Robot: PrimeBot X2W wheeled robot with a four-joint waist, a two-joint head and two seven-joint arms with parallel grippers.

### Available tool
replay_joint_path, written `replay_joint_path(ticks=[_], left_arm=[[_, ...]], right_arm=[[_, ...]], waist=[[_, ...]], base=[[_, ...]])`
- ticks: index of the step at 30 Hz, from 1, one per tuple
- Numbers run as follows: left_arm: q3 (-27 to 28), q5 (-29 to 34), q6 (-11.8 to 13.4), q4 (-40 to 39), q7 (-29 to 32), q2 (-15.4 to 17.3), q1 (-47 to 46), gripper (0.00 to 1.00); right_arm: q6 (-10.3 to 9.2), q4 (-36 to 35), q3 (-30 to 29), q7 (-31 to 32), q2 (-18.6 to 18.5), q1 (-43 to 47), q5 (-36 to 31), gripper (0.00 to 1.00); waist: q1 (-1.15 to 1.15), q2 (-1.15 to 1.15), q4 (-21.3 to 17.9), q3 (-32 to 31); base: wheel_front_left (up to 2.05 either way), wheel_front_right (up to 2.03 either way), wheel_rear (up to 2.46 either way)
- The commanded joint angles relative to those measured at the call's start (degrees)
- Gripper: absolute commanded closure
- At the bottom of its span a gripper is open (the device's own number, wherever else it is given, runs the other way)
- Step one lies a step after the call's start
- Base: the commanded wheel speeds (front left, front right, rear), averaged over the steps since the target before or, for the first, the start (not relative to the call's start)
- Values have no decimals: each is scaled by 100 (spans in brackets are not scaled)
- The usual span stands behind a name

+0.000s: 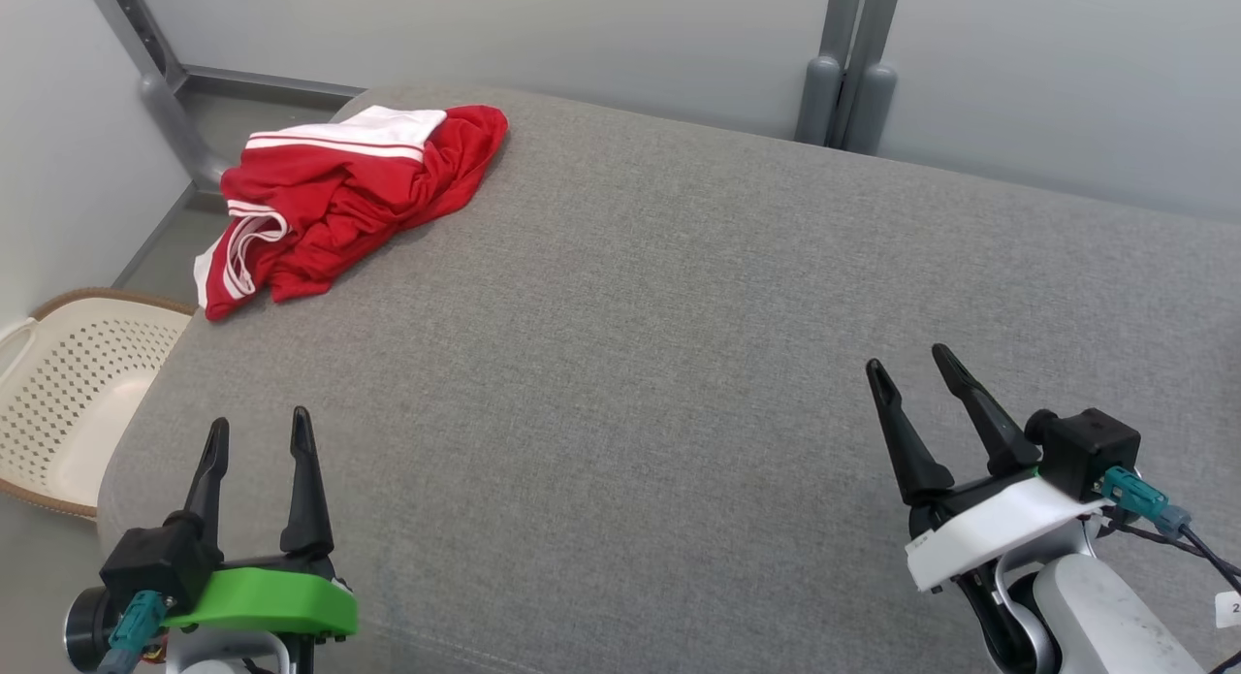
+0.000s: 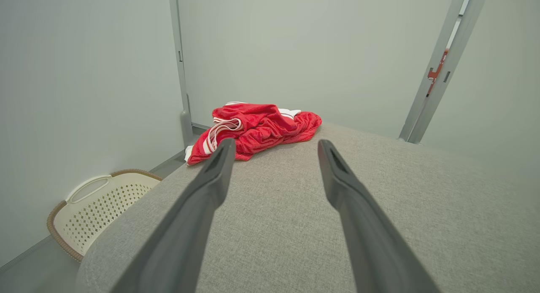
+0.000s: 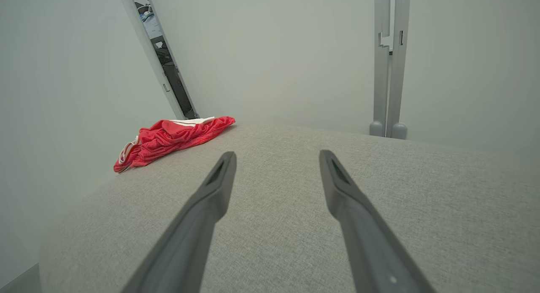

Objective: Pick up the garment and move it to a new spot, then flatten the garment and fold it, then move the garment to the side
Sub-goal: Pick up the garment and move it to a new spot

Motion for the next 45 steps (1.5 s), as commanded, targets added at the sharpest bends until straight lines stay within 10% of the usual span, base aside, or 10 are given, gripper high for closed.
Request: replay_joint_path(ticks=[1,11,29,45], left_arm=[[36,-3,-16,20,0,8,-116,0],[90,-199,-74,519,413,590,-1373,0],[573,-2098,-124,3401,2461,2643,-4320,0],[367,-2459,-87,5472,2776,3290,-4968,0]], right_arm=[[-6,-26,-3,-15,-8,-20,20,0],[-6,-225,85,-15,-97,-214,-69,0],[-5,-744,443,-15,-238,-1121,-73,0],[-6,-892,545,-16,-330,-1291,-225,0]], waist=[[0,0,99,49],[0,0,-228,484],[0,0,-1741,2217],[0,0,-2227,2792]], base=[[0,0,0],[0,0,0],[0,0,0],[0,0,0]])
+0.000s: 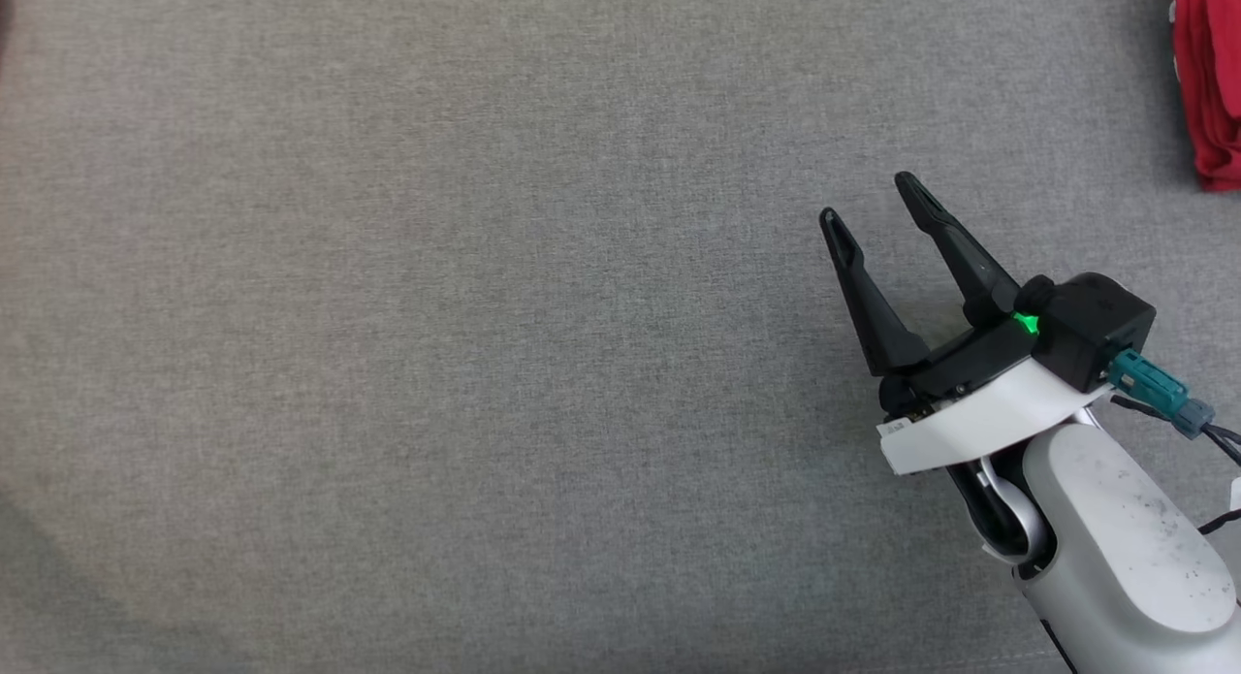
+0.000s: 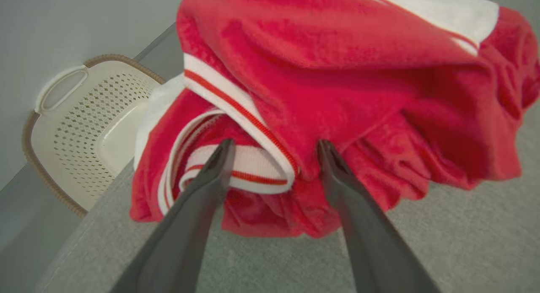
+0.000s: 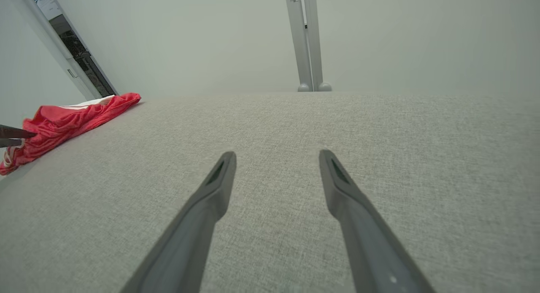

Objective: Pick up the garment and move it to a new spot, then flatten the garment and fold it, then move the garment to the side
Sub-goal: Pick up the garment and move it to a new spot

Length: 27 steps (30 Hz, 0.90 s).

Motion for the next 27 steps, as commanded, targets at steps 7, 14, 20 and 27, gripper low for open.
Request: replay_joint_path(ticks=[7,14,20,27], left_arm=[[-179,110,-4,234,-278,36,-178,100],[-660,439,-19,3,-746,166,-212,100],[-1346,615,-23,-742,-912,121,-47,100],[-2282,400,-23,-2312,-766,-93,349,100]], right_arm=[[-6,55,-41,-16,109,39,-99,0],[-6,234,41,-16,341,122,6,0],[-6,383,-49,-16,514,376,163,0],[-6,454,-279,-16,590,757,295,0]], waist=[[-1,-1,-116,35],[-1,-1,-85,-591],[-1,-1,-120,-1292],[-1,-1,-250,-1968]], base=[[0,0,0],[0,0,0],[0,0,0],[0,0,0]])
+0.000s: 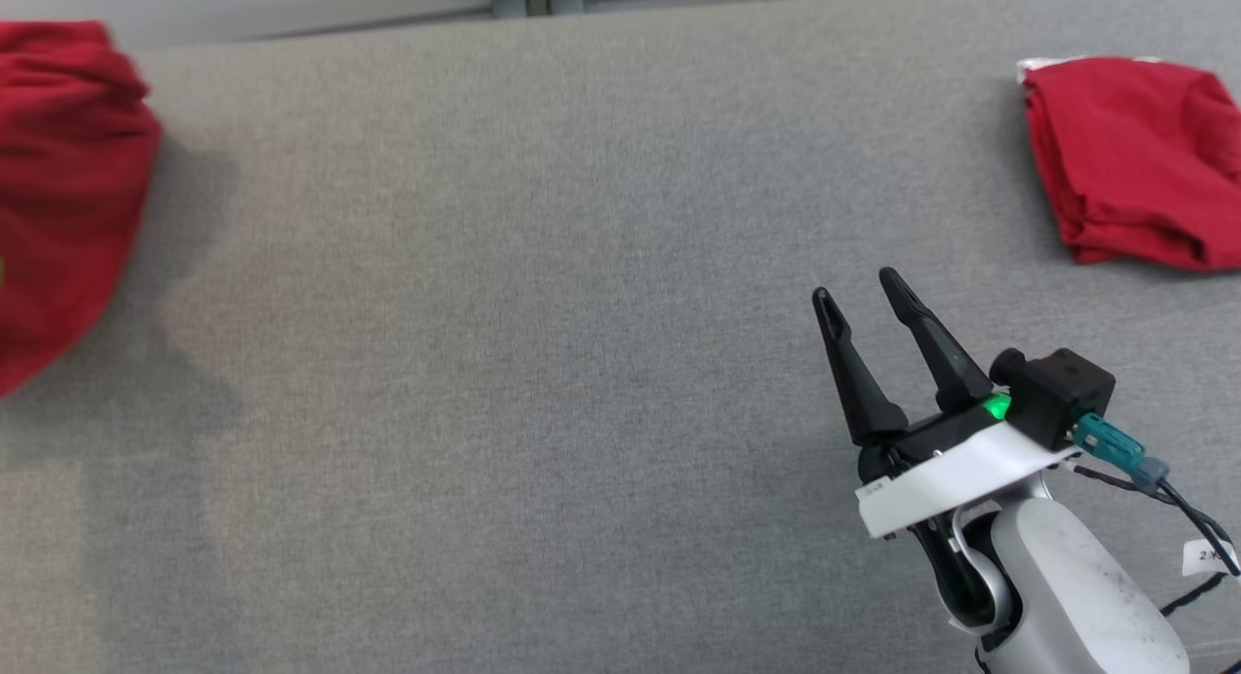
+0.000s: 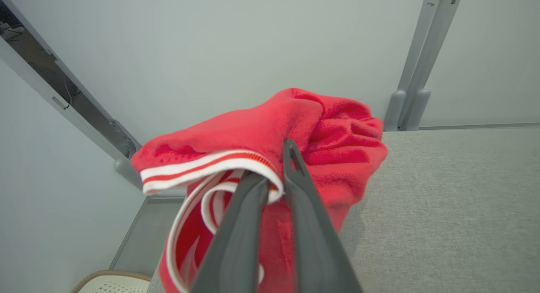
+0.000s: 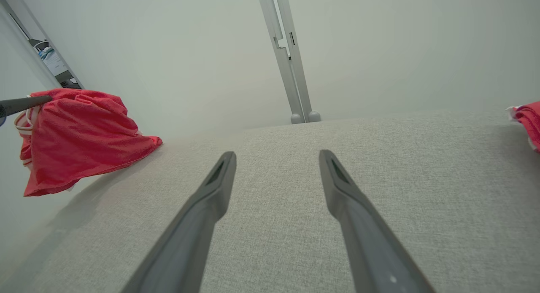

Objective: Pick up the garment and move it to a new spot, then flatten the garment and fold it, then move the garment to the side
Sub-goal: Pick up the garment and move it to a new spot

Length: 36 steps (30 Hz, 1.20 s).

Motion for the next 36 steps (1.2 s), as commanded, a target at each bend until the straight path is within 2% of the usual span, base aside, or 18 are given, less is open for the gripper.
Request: replay_joint_path(ticks=[1,5,10,13,16,17,18,22,26,29,32,36], left_arm=[[-155,-80,-11,-339,58,-121,178,100],[-522,-91,70,-1428,261,-546,493,100],[-1148,-34,508,-2713,546,-1491,1197,100],[-1620,108,722,-2848,507,-2069,1576,100],[-2091,256,750,-2505,293,-2618,1809,100],[-2228,348,724,-2342,222,-2718,1836,64],[-2362,389,677,-2143,140,-2814,1859,0],[-2600,413,516,-1565,-187,-3021,1819,0],[-2561,407,444,-1377,-571,-3033,1698,0],[-2480,328,391,-1568,-792,-2924,1803,0],[-2366,41,322,-1914,-743,-2819,2087,0],[-2157,-48,537,-2537,-662,-2375,2479,0]], right_arm=[[-6,12,-65,-16,-14,139,35,0],[-6,-16,-241,-16,-43,281,84,0],[-6,10,-401,-16,-47,389,128,0],[-6,68,-359,-16,-25,350,154,0],[-6,136,-296,-16,-17,238,176,0],[-6,157,-277,-16,-23,215,179,0],[-6,175,-271,-16,-27,191,193,0],[-6,234,-289,-16,-56,139,212,0],[-6,264,-377,-16,-81,230,172,0],[-6,237,-391,-16,-117,334,141,0],[-6,236,-392,-16,-174,424,128,0],[-5,241,-356,-16,-247,520,157,0]], waist=[[0,0,-122,-556],[0,0,-230,-732],[0,0,-422,-744],[0,0,-605,-682],[0,0,-801,-578],[0,0,-849,-551],[0,0,-890,-520],[0,0,-935,-493],[0,0,-815,-613],[0,0,-659,-772],[0,0,-476,-950],[0,0,-284,-1153]], base=[[0,0,0],[0,0,0],[0,0,0],[0,0,0],[0,0,0],[0,0,0],[0,0,0],[0,0,0],[0,0,0],[0,0,0],[0,0,0],[0,0,0]])
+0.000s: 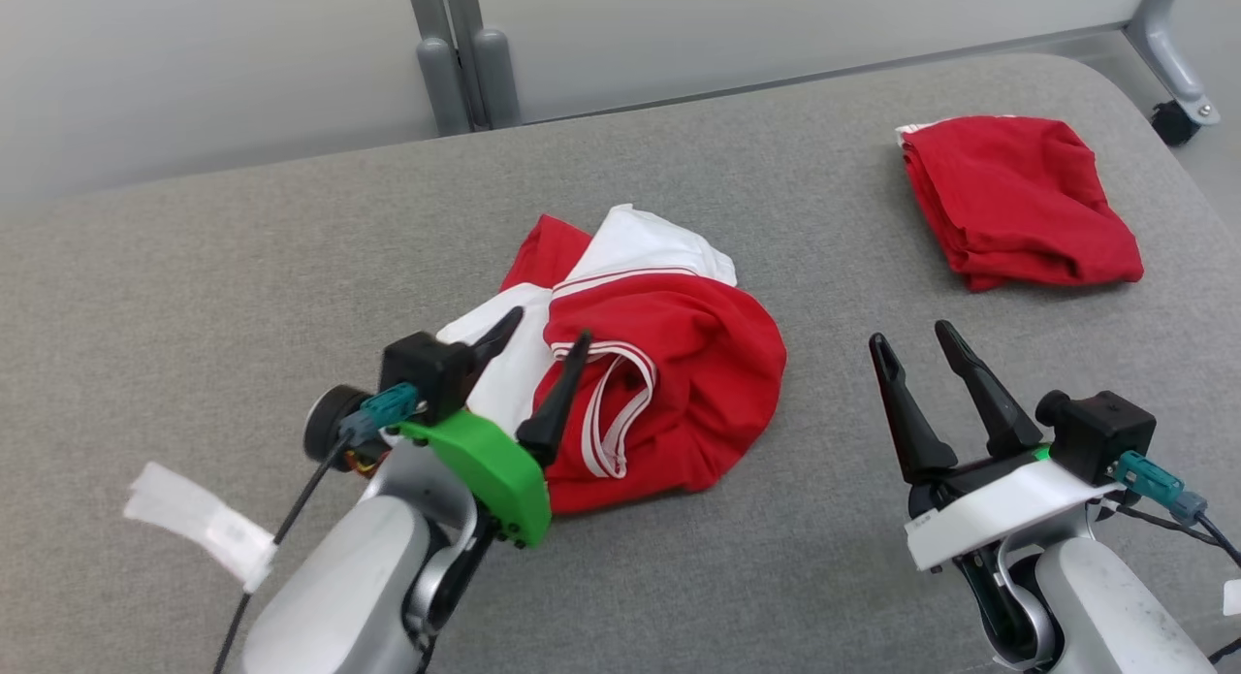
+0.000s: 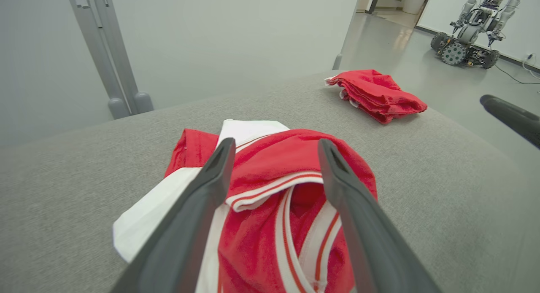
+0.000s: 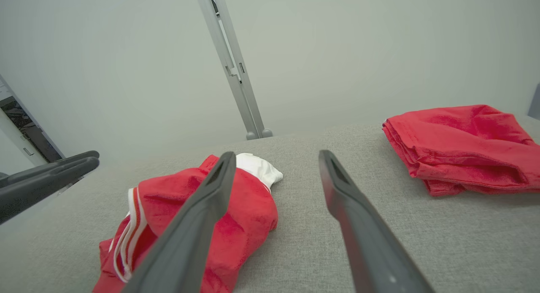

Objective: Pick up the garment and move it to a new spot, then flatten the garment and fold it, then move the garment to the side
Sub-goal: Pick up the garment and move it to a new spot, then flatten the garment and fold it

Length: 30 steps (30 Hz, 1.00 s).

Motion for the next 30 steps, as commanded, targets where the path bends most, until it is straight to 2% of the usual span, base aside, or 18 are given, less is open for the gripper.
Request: replay_joint_path(ticks=[1,7,11,13,16,17,23,27,30], left_arm=[[97,-44,128,-214,-18,170,275,0],[732,-127,703,-940,-598,751,1159,0],[1188,-159,1015,-1154,-1184,787,1777,0],[1414,-127,1089,-1221,-1305,733,2072,0],[1815,1,1063,-1414,-1353,592,2360,0],[2139,234,866,-1534,-1346,414,2684,0],[2514,565,536,-1570,-1346,100,2727,0],[2673,738,340,-1510,-1345,-137,2735,0],[2720,817,229,-1439,-1345,-271,2703,0]], right_arm=[[-6,-15,0,-16,-44,86,-5,0],[-6,-52,14,-16,-79,270,15,0],[-5,-84,-36,-16,6,413,-6,0],[-6,-100,-50,-16,44,513,-43,0],[-6,-60,-16,-16,65,607,25,0],[-5,-35,47,-16,41,621,-54,0],[-6,-34,289,-16,16,348,-96,0],[-6,288,863,88,-5,-288,-94,0],[-6,714,1284,554,33,-939,-172,0]], waist=[[0,0,303,-305],[0,0,445,-558],[0,0,499,-647],[0,0,515,-673],[0,0,528,-686],[0,0,567,-678],[0,0,745,-643],[0,0,1000,-575],[0,0,1203,-515]], base=[[0,0,0],[0,0,0],[0,0,0],[0,0,0],[0,0,0],[0,0,0],[0,0,0],[0,0,0],[0,0,0]])
